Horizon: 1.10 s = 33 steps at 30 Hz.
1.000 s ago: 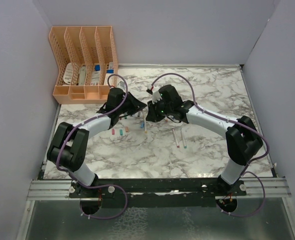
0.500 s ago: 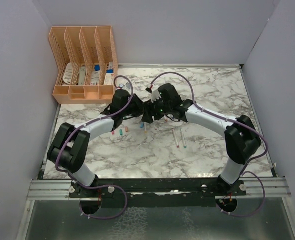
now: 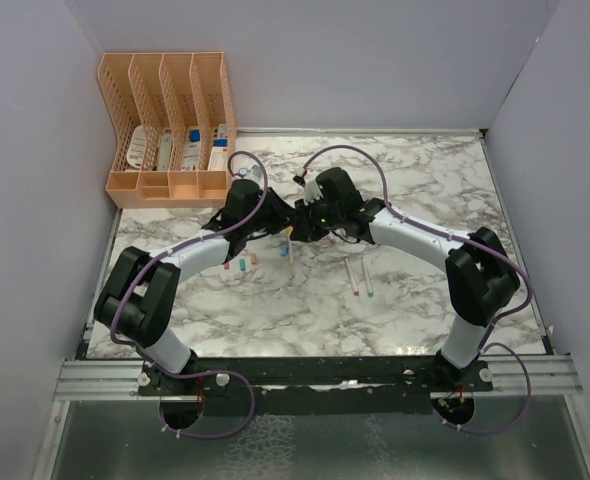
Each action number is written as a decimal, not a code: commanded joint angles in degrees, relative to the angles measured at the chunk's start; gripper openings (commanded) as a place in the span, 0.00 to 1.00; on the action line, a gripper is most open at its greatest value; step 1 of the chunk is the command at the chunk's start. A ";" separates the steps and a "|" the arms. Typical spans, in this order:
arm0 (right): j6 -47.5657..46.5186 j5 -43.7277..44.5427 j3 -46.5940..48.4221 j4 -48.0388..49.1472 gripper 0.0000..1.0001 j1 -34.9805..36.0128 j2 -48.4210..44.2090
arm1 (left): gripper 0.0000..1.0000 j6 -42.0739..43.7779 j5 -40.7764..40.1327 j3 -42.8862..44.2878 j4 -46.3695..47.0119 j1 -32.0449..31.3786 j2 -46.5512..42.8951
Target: Open the pen caps
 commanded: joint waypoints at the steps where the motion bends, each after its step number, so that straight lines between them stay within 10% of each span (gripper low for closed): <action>1: -0.19 1.25 -1.58 0.58 0.01 0.66 -2.85 | 0.00 0.14 -0.18 2.93 1.62 1.45 -1.13; 16: -0.83 5.36 -11.36 -0.76 0.01 0.49 -9.07 | 0.00 8.36 1.32 6.33 -5.91 11.80 1.17; 33: -3.47 25.21 9.55 -8.31 0.01 0.49 12.12 | 0.00 19.13 -8.39 0.19 -24.11 5.78 -2.69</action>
